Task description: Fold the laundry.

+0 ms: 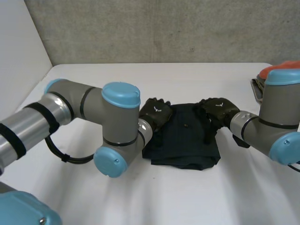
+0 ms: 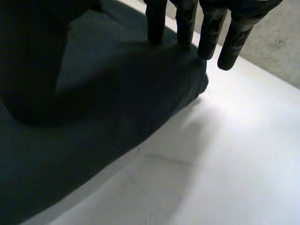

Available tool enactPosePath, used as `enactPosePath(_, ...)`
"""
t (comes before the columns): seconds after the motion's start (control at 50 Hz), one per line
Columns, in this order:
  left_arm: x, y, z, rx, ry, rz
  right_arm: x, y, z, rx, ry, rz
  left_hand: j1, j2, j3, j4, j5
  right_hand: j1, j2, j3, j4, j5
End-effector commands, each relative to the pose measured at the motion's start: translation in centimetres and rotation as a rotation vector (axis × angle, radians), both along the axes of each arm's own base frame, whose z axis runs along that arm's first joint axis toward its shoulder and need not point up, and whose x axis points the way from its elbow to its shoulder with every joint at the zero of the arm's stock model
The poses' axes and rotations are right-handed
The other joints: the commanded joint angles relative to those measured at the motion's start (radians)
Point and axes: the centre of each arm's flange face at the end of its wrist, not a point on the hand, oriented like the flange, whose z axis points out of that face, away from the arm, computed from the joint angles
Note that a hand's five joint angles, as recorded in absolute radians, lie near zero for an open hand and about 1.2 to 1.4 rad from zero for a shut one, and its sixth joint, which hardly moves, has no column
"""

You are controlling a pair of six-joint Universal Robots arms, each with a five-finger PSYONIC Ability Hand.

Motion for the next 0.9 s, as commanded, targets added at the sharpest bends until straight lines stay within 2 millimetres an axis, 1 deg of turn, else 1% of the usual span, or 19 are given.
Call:
enactPosePath(0.02, 0.8, -0.5, -1.5, 0.003, -0.065, 0.087, 0.0, -0.2, -1.3, 0.013, 0.025, 0.007, 0.058, 0.069, 0.067, 0.072, 0.055, 0.008, -0.042, -0.029, -0.06, -0.062)
enactPosePath(0.16, 1.0, -0.1, -1.6, 0.02, -0.08, 0.073, 0.0, -0.5, -2.0, -0.004, 0.068, 0.025, 0.049, 0.06, 0.058, 0.064, 0.047, 0.008, -0.042, -0.029, -0.06, -0.062)
enactPosePath(0.26, 0.5, 0.6, -1.3, 0.027, -0.065, 0.03, 0.1, -0.5, -1.3, -0.023, 0.067, 0.03, 0.035, 0.046, 0.044, 0.049, 0.032, 0.008, -0.042, -0.029, -0.06, -0.062)
enactPosePath(0.32, 0.5, 1.0, 0.4, 0.006, -0.042, 0.021, 0.1, -0.3, 0.1, -0.049, 0.053, 0.02, 0.005, 0.017, 0.014, 0.02, 0.003, 0.008, -0.042, -0.029, -0.06, -0.062)
enactPosePath(0.34, 0.6, 1.1, 1.0, 0.0, -0.031, 0.023, 0.1, 0.0, 1.4, -0.081, 0.046, 0.012, -0.009, 0.002, 0.0, 0.005, -0.012, 0.008, -0.042, -0.029, -0.06, -0.062)
enactPosePath(0.36, 0.9, 1.4, 2.4, -0.012, -0.014, 0.024, 0.1, 0.1, 2.0, -0.101, 0.042, 0.01, -0.021, -0.01, -0.012, -0.007, -0.024, 0.008, -0.042, -0.029, -0.06, -0.062)
enactPosePath(0.4, 1.3, 1.6, 3.5, -0.026, 0.002, 0.027, 0.0, 0.7, 3.4, -0.156, 0.032, -0.003, -0.024, -0.013, -0.015, -0.01, -0.027, 0.008, -0.042, -0.029, -0.06, -0.062)
enactPosePath(0.42, 1.6, 1.8, 4.8, -0.046, 0.025, 0.03, -0.1, 0.9, 3.7, -0.173, 0.029, -0.011, -0.03, -0.019, -0.021, -0.015, -0.033, 0.008, -0.042, -0.029, -0.06, -0.062)
enactPosePath(0.46, 1.8, 2.1, 6.1, -0.072, 0.05, 0.03, -0.6, 1.6, 4.2, -0.211, 0.024, -0.038, -0.03, -0.019, -0.021, -0.016, -0.033, 0.008, -0.042, -0.029, -0.06, -0.062)
enactPosePath(0.48, 2.2, 2.4, 7.4, -0.094, 0.071, 0.03, -0.7, 1.9, 4.3, -0.223, 0.021, -0.045, -0.03, -0.019, -0.021, -0.016, -0.033, 0.008, -0.042, -0.029, -0.06, -0.062)
enactPosePath(0.52, 2.8, 2.8, 8.5, -0.111, 0.087, 0.033, -1.0, 2.9, 4.8, -0.243, 0.014, -0.054, -0.03, -0.019, -0.021, -0.016, -0.033, 0.008, -0.042, -0.029, -0.06, -0.062)
enactPosePath(0.54, 3.3, 3.2, 9.5, -0.126, 0.099, 0.038, -1.1, 4.2, 5.0, -0.258, 0.007, -0.056, -0.03, -0.019, -0.021, -0.016, -0.033, 0.008, -0.042, -0.029, -0.06, -0.062)
enactPosePath(0.58, 4.1, 3.4, 10.7, -0.139, 0.113, 0.044, -1.2, 5.4, 5.4, -0.274, -0.004, -0.051, -0.033, -0.022, -0.024, -0.018, -0.036, 0.008, -0.042, -0.029, -0.06, -0.062)
enactPosePath(0.6, 4.5, 3.4, 11.1, -0.142, 0.12, 0.045, -1.2, 6.7, 5.0, -0.28, -0.012, -0.04, -0.033, -0.022, -0.024, -0.018, -0.036, 0.008, -0.042, -0.029, -0.06, -0.062)
enactPosePath(0.66, 5.4, 3.9, 12.2, -0.131, 0.152, 0.016, -1.2, 8.3, 3.7, -0.275, -0.017, -0.025, -0.033, -0.022, -0.024, -0.018, -0.036, 0.008, -0.042, -0.029, -0.06, -0.062)
enactPosePath(0.74, 6.0, 4.3, 13.2, -0.083, 0.214, -0.053, -0.5, 11.0, 1.2, -0.259, -0.016, 0.021, -0.024, -0.013, -0.015, -0.01, -0.027, 0.008, -0.042, -0.029, -0.06, -0.062)
enactPosePath(0.82, 6.4, 4.4, 13.4, -0.015, 0.27, -0.089, 0.1, 12.4, -0.3, -0.257, -0.019, 0.047, -0.015, -0.004, -0.006, -0.001, -0.018, 0.008, -0.042, -0.029, -0.06, -0.062)
enactPosePath(0.88, 6.9, 3.9, 13.2, 0.025, 0.3, -0.07, 0.6, 12.7, -1.4, -0.257, -0.012, 0.05, -0.009, 0.002, 0.0, 0.005, -0.012, 0.008, -0.042, -0.029, -0.06, -0.062)
enactPosePath(0.9, 6.9, 3.8, 13.1, 0.034, 0.306, -0.066, 0.8, 12.8, -2.2, -0.254, -0.001, 0.044, -0.007, 0.005, 0.002, 0.008, -0.009, 0.008, -0.042, -0.029, -0.06, -0.062)
